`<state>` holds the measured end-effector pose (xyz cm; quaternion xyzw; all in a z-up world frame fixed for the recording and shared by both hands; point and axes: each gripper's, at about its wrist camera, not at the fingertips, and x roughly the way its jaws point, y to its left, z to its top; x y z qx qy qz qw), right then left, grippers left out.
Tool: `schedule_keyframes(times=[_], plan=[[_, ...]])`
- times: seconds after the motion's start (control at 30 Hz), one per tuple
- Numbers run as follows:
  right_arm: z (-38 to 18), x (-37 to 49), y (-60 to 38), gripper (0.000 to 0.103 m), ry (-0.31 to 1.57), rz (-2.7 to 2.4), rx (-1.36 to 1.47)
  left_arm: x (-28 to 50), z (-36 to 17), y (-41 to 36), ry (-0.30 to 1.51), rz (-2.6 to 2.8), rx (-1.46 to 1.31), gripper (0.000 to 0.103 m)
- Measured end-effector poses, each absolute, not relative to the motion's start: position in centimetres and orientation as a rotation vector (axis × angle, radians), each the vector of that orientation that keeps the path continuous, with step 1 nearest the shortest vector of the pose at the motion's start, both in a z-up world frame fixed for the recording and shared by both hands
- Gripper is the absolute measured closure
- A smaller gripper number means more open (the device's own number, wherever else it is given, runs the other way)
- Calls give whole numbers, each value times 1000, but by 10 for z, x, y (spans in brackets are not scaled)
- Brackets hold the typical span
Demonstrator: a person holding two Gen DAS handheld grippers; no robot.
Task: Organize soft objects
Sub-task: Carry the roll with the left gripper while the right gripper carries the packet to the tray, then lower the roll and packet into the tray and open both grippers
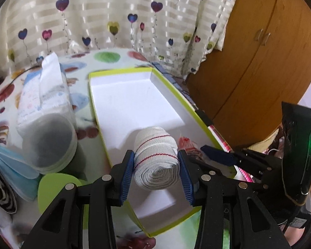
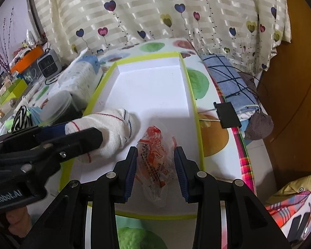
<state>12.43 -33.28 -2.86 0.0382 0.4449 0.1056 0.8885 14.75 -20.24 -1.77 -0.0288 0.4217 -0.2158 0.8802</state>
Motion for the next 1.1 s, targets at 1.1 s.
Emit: schedule_keyframes(times=[1.1], plan=[[-2, 85, -332, 45, 811, 183, 25, 92, 27, -173, 775, -466, -39, 58]])
